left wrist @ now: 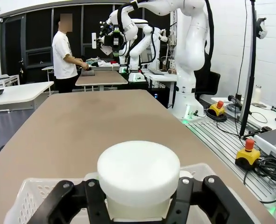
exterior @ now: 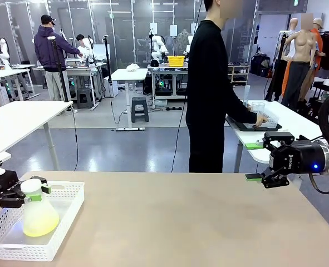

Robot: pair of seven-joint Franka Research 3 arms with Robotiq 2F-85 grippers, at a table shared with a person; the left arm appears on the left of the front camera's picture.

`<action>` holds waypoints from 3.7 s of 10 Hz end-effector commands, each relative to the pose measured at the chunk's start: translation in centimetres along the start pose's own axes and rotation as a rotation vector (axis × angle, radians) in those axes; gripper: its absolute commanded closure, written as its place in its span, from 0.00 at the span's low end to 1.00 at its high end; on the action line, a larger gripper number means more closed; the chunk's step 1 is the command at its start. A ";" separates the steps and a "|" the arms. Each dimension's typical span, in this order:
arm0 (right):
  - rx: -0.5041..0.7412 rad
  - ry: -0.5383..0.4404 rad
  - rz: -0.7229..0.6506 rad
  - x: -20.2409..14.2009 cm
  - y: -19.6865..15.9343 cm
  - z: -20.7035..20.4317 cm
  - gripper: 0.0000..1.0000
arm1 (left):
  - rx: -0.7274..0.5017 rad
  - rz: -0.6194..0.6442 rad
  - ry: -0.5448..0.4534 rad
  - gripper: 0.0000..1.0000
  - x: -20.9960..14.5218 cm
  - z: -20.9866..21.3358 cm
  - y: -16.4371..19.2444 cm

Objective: Prepare the solutions needed for the experiment.
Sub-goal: When the human places the Big flask in the center of the table, pick up the Big flask and place it in the left Organizing basket.

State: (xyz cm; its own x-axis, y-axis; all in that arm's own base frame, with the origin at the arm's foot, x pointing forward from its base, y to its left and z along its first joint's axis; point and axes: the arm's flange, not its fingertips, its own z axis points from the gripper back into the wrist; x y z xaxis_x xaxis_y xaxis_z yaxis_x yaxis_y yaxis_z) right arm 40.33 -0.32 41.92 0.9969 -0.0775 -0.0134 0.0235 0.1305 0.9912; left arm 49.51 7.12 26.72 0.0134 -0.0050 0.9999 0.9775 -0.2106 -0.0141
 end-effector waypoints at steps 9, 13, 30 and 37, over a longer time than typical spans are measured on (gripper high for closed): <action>0.008 -0.001 0.006 0.0 0.2 0.0 0.00 | 0.027 0.027 0.011 0.00 0.0 2.2 -0.9; 0.008 -0.001 0.006 0.0 0.2 0.0 0.00 | 0.027 0.027 0.011 0.00 0.0 2.2 -0.9; 0.008 -0.001 0.006 0.0 0.2 0.0 0.00 | -0.103 0.959 -0.111 0.00 14.2 10.2 -10.9; 0.008 -0.001 0.006 0.0 0.2 0.0 0.00 | -0.037 1.194 -0.134 0.00 9.9 7.1 -9.1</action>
State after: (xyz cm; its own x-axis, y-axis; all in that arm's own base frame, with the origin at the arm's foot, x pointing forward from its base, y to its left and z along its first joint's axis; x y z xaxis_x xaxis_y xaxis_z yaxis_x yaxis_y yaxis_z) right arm 40.33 -0.34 41.92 0.9969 -0.0780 -0.0133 0.0234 0.1308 0.9911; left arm 41.37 16.54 36.73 0.8662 -0.1290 0.4828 0.4522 -0.2089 -0.8671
